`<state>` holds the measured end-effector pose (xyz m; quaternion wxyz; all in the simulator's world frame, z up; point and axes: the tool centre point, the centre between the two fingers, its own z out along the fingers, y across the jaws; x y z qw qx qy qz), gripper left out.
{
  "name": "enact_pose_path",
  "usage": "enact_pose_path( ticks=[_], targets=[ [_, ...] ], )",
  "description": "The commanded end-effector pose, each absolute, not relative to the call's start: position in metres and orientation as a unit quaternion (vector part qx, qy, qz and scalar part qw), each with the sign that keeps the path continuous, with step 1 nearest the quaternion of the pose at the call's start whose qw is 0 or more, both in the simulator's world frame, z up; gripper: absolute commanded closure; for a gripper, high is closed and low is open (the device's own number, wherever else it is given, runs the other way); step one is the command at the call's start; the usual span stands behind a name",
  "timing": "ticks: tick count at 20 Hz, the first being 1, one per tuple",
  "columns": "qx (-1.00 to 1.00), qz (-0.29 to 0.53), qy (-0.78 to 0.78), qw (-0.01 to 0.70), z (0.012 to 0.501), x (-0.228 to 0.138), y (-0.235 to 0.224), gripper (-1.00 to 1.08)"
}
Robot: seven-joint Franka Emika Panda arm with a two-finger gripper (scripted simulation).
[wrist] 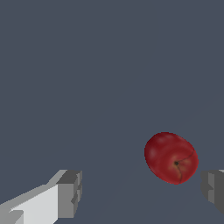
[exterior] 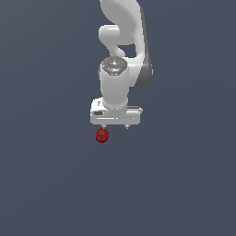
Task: Pick up the object and move it to a goal position.
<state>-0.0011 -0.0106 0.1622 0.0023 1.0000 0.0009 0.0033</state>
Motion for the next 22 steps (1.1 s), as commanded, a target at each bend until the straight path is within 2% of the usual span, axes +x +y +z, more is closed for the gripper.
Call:
enact_pose_path(
  ticks=[1, 11, 22],
  targets=[
    [1.000, 0.003, 0.001, 0.002, 0.162, -0.001, -0.011, -0.92],
    [1.000, 0.009, 0.013, 0.005, 0.179, 0.002, -0.001, -0.92],
    [0.999, 0.006, -0.048, 0.001, 0.159, -0.003, -0.020, -0.92]
  ],
)
